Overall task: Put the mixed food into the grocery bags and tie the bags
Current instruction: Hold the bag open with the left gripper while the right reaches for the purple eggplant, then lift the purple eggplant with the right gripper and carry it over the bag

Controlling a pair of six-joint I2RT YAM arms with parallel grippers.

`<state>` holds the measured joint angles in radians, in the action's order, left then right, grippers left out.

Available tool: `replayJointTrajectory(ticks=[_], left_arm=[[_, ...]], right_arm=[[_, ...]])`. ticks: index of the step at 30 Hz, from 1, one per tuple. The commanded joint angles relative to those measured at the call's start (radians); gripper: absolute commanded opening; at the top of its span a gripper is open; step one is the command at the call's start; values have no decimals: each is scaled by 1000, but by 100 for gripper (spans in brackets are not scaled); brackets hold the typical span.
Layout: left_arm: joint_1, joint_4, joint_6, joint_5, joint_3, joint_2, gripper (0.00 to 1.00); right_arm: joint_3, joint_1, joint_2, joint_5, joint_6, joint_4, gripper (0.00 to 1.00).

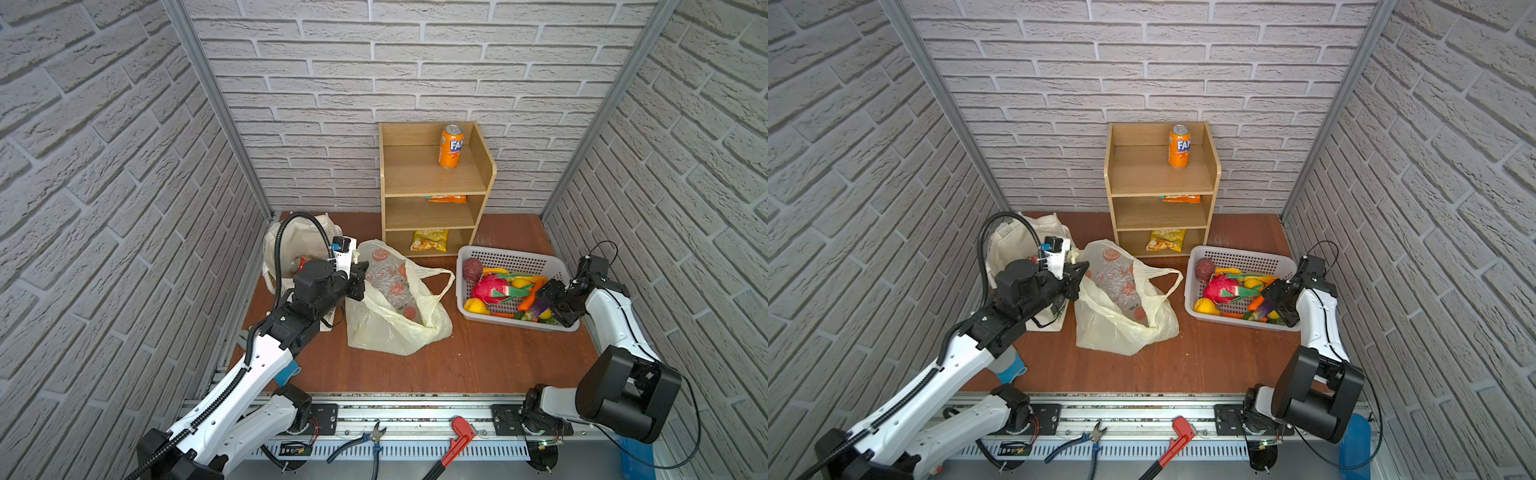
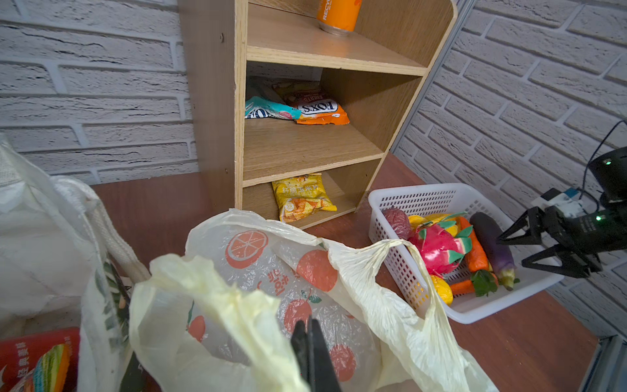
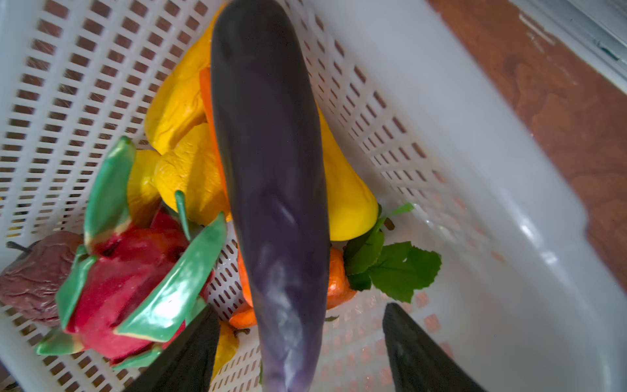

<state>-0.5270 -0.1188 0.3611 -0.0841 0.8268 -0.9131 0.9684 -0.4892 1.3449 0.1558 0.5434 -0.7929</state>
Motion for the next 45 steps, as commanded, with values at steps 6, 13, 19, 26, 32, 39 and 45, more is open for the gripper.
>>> replayJointTrajectory(ticks=[6, 13, 19, 26, 32, 39, 45], left_arm=[[-7, 71, -1, -31, 9, -33, 0], [-7, 71, 4, -38, 26, -56, 0], [-10, 71, 7, -37, 35, -63, 0], [-20, 75, -20, -41, 35, -55, 0], [-31, 83, -56, -56, 36, -54, 0], [-37, 103, -76, -78, 42, -67, 0], [-40, 125, -72, -57, 32, -75, 0]], right_arm=[[-19, -3, 67, 20, -19, 116, 68], [-26, -4, 82, 49, -23, 141, 39], [-8, -4, -3, 108, 11, 138, 19], [30, 8, -187, 245, 91, 212, 19], [115, 227, -244, 281, 86, 305, 19], [252, 697, -130, 151, 7, 438, 19], [373, 987, 66, 55, -112, 509, 19]])
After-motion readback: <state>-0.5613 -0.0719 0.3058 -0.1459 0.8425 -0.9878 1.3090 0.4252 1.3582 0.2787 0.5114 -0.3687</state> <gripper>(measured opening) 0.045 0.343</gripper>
